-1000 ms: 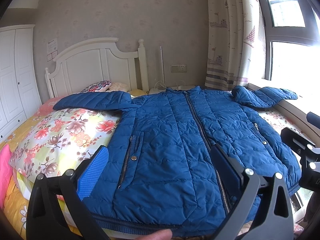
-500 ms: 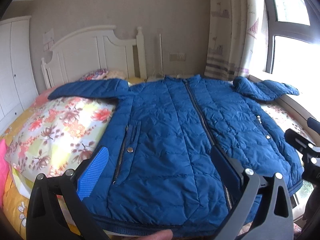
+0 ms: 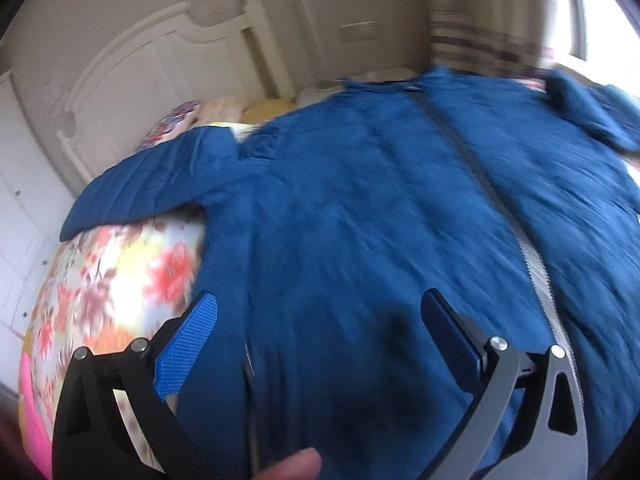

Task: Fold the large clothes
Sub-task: 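Grasp the jacket sleeve cuff with the right gripper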

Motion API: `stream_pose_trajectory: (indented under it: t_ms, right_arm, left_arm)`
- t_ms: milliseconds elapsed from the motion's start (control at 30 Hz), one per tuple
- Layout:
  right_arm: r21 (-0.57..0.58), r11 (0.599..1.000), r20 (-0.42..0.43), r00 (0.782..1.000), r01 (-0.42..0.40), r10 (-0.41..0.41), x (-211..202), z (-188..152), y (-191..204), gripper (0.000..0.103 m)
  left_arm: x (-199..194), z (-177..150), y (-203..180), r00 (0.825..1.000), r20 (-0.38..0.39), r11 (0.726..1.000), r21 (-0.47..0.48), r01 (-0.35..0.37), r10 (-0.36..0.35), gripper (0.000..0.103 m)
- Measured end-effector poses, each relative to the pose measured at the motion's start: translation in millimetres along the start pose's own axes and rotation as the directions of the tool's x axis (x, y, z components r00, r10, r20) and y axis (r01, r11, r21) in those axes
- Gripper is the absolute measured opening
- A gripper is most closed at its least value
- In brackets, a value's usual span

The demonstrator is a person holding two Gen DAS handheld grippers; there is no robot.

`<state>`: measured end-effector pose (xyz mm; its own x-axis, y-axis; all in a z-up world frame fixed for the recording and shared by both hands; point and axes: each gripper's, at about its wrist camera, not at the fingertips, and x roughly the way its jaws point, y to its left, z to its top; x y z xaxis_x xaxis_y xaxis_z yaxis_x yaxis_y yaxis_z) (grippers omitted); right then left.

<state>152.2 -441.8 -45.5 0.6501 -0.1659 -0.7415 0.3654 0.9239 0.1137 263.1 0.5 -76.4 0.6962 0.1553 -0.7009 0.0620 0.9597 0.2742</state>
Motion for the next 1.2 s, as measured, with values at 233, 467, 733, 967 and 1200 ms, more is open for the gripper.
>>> stream_pose_trajectory:
  t_ms: [233,467,733,967,1200]
  right_arm:
    - [0.178,0.981,0.013,0.997,0.071,-0.074,71.5,82.3,-62.7,0.095]
    - [0.362,0.93,0.026,0.997,0.062,-0.076,125.8,120.6,-99.4,0.068]
    - [0.182,0.977,0.277,0.959,-0.112,0.058,89.1,136.1,-42.2,0.018]
    - [-0.425,0.871,0.163,0.925,-0.247,0.342,62.4,101.3,149.1,0.018]
    - [-0.625,0.749,-0.128,0.975,-0.222,0.182,121.9,30.5,217.3,0.044]
  left_arm:
    - [74.9,20.3,46.9,0.982,-0.129,0.967,-0.234,0.102,-0.134,0.101]
    - [77.6,16.6,49.1,0.976,-0.148,0.96,-0.254,0.118,-0.159,0.101]
    - [80.3,19.2,51.7,0.973,-0.151,0.957,-0.261,0.129,-0.173,0.101]
    - [79.4,19.2,52.1,0.973,-0.138,0.952,-0.274,0.14,-0.183,0.101]
    - [77.0,17.5,54.0,0.973,-0.13,0.949,-0.28,0.146,-0.188,0.101]
